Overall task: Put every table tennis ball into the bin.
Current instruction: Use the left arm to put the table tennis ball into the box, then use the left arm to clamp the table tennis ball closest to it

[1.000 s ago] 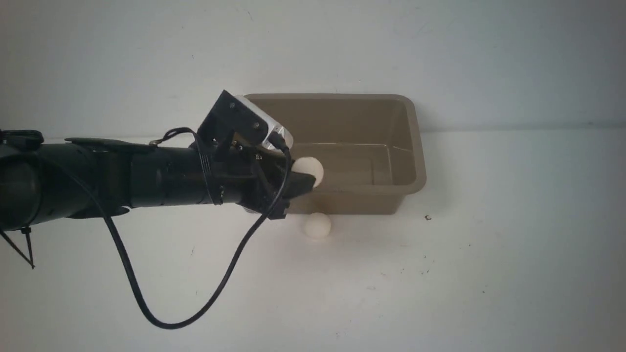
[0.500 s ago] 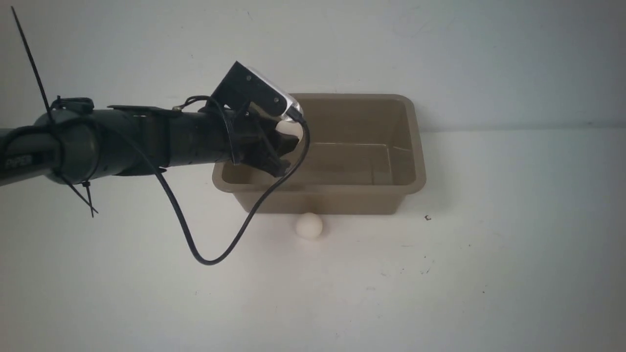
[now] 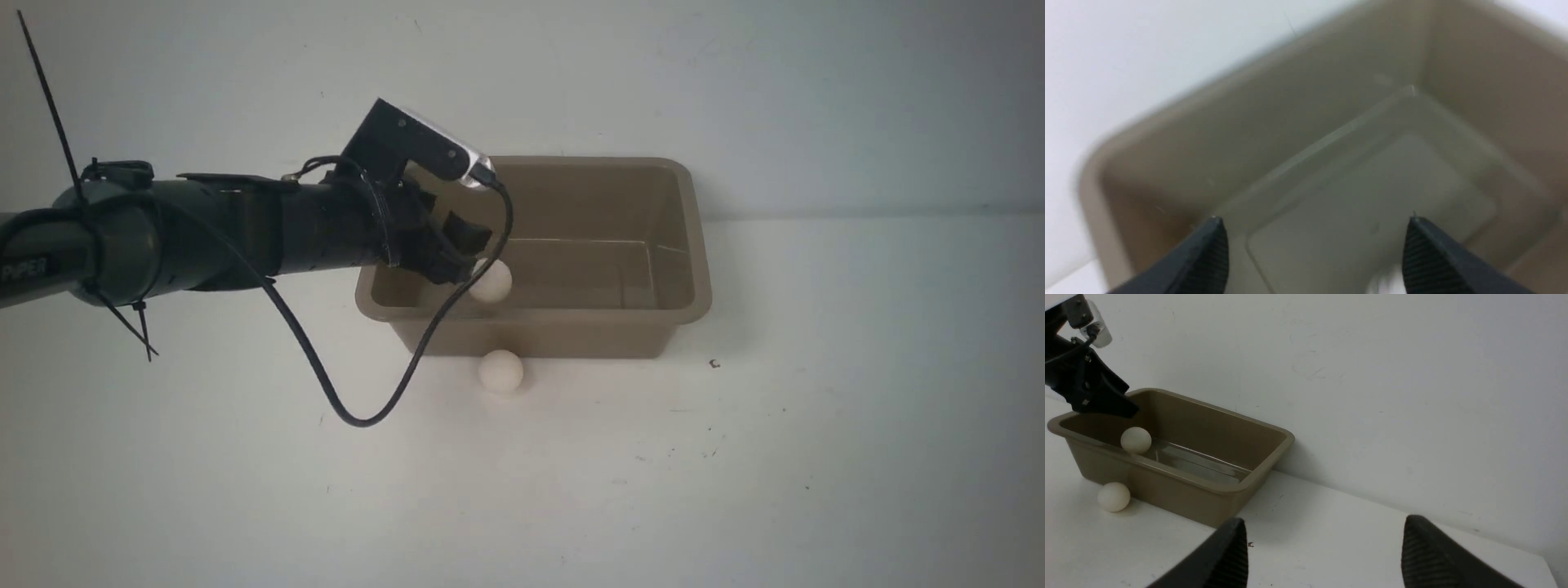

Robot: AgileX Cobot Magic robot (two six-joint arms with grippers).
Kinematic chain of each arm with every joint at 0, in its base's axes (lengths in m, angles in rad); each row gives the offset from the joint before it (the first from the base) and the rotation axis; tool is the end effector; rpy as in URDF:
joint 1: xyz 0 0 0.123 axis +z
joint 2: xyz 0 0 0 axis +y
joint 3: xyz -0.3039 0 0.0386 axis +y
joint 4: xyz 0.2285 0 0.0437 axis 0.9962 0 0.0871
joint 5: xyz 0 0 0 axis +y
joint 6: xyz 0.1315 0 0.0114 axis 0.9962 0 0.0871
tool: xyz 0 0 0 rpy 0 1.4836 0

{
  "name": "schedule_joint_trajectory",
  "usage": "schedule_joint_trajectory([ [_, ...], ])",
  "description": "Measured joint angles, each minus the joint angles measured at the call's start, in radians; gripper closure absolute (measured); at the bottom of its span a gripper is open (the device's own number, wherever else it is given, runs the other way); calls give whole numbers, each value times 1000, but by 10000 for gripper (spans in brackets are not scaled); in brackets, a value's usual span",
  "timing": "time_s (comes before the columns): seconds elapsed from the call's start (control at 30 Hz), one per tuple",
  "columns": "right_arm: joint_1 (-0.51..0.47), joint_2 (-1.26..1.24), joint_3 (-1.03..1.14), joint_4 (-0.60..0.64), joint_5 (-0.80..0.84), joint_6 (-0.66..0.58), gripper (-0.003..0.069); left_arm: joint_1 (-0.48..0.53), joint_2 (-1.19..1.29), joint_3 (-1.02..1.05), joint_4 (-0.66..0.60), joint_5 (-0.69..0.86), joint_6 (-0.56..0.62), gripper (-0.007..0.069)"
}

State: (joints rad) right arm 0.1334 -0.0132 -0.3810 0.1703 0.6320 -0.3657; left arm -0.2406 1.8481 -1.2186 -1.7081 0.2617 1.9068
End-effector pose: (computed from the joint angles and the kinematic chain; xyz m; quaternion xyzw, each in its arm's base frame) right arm 0.0178 0.0157 0.2668 -0.1679 0.7369 0.0070 0.6548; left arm 0.4215 -0.1384 0.2437 0.2482 0.8201 -0.1230 0.5008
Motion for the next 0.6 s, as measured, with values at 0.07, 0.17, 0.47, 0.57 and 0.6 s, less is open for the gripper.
schedule_joint_trajectory([
  [0.07, 0, 0, 0, -9, 0, -5, 197, 0, -73, 25, 4, -1, -55, 116],
  [0.17, 0, 0, 0, -14, 0, -5, 197, 0, -167, 70, 48, 2, -129, 135],
  [0.47, 0, 0, 0, -15, 0, -5, 197, 0, -362, 262, 248, 90, -353, 167],
  [0.57, 0, 0, 0, -15, 0, -5, 197, 0, -373, 295, 295, 154, -393, 167],
  [0.6, 0, 0, 0, -15, 0, -5, 197, 0, -373, 307, 320, 173, -401, 167],
])
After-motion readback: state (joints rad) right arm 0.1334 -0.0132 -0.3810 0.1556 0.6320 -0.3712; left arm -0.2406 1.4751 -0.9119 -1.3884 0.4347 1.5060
